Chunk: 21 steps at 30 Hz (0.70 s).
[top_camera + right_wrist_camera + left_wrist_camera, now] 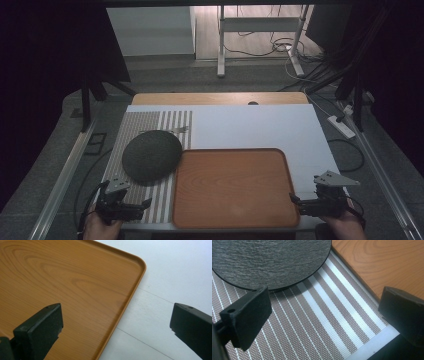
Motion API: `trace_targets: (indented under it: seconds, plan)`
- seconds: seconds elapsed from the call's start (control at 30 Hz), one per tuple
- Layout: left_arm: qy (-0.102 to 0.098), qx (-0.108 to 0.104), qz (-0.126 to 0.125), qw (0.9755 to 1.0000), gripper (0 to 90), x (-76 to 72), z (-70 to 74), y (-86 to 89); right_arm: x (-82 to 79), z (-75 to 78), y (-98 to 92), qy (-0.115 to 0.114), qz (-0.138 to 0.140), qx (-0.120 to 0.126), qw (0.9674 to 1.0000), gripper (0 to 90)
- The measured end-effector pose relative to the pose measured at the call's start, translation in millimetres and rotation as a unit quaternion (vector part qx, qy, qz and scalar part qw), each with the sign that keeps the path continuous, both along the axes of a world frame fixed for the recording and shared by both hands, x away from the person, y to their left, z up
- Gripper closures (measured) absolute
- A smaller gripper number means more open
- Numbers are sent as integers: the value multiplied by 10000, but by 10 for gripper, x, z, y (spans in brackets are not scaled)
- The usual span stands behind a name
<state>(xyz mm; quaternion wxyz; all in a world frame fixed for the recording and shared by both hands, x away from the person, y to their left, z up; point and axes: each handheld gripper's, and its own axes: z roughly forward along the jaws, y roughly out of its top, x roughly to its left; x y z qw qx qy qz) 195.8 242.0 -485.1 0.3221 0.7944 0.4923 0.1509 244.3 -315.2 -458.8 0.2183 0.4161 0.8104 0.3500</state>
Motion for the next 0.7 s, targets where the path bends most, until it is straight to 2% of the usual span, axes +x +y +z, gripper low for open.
trace_targets:
  seconds: [0.17,0.53,0.7]
  plan:
    - [31,-153,-62,9999,5,5,-2,29,-2,-2,12,19,64,-34,10000,0]
    - [84,-241,-51,9997,7,17,-5,47,0,-6,21,65,160,-75,9998,0]
    - [138,-379,-57,9992,7,28,-8,77,3,-9,25,70,180,-80,9998,0]
